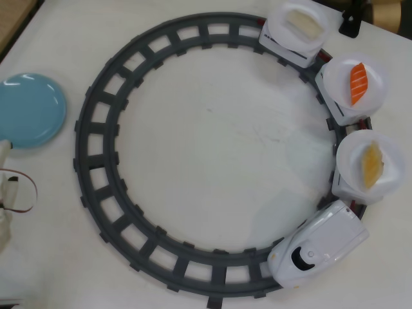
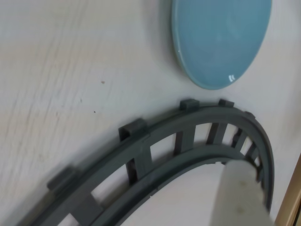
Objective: Pick up the sushi from the Shinkansen and put it on the blue dish
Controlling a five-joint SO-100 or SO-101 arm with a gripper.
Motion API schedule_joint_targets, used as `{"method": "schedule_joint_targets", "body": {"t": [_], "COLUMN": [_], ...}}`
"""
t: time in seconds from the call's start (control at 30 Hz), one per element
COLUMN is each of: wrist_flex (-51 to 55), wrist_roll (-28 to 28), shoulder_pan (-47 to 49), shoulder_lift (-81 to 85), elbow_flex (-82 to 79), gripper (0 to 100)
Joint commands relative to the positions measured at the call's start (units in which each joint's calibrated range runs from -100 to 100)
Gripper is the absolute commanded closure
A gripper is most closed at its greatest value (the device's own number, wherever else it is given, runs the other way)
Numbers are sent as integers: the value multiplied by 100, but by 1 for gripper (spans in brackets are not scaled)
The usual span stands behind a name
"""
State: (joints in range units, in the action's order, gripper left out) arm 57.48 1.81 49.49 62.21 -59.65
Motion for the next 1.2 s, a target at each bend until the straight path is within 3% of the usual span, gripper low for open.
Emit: {"method": "schedule_joint_targets", "body": {"t": [0.0, 0.93, 1.03, 1.17], "wrist_flex": [-105, -105, -54, 82], "wrist_roll": [-14, -14, 2, 33], "shoulder_pan": [-37, -72, -503, -1877], "shoulder_lift": [-20, 5, -20, -37], "elbow_flex": [122, 122, 239, 492], "gripper": [77, 77, 77, 77]}}
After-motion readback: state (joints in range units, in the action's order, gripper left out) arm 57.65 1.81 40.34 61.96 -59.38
